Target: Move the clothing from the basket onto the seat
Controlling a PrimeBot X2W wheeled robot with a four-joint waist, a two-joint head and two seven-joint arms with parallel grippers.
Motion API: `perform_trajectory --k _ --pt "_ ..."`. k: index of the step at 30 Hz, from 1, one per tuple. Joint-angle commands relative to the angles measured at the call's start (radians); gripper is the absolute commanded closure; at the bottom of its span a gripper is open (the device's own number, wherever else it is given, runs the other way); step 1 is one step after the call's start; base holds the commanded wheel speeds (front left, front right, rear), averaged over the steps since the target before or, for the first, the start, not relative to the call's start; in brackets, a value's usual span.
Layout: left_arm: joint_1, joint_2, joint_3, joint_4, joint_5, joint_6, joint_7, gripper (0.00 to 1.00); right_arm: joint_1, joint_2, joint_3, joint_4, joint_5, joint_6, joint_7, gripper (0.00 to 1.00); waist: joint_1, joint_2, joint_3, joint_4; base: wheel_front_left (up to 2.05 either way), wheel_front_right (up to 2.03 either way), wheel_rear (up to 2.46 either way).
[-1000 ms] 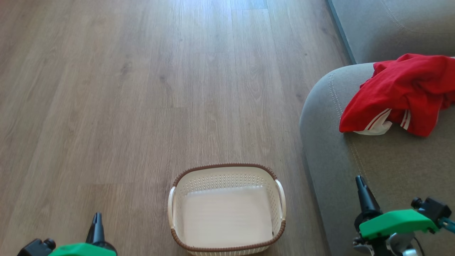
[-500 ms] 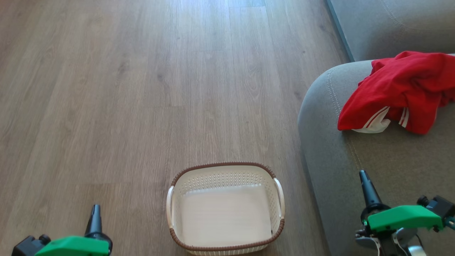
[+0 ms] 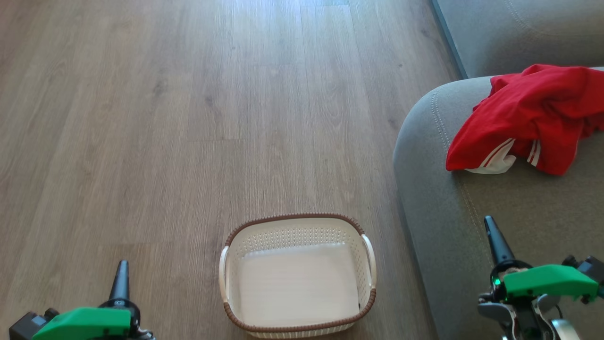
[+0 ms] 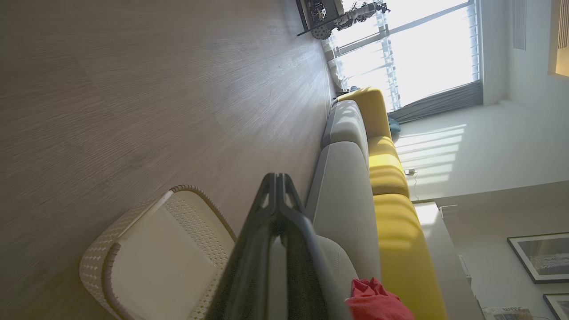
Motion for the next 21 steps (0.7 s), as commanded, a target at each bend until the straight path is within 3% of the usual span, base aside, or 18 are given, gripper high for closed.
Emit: perform_trajectory --k 1,21 --pt "-0.048 0.002 0.048 -0.038 -0.018 -0.010 0.010 1.00 -0.062 -0.019 0.010 -0.040 0.030 0.000 0.008 1.00 0.0000 0.0000 0.001 -0.001 0.00 0.00 0.00" --pt "-0.078 -0.050 0.136 -0.047 -0.174 -0.069 0.067 1.00 -0.089 -0.049 0.021 -0.053 0.287 0.000 0.032 1.00 0.0000 0.0000 0.010 -0.012 0.00 0.00 0.00"
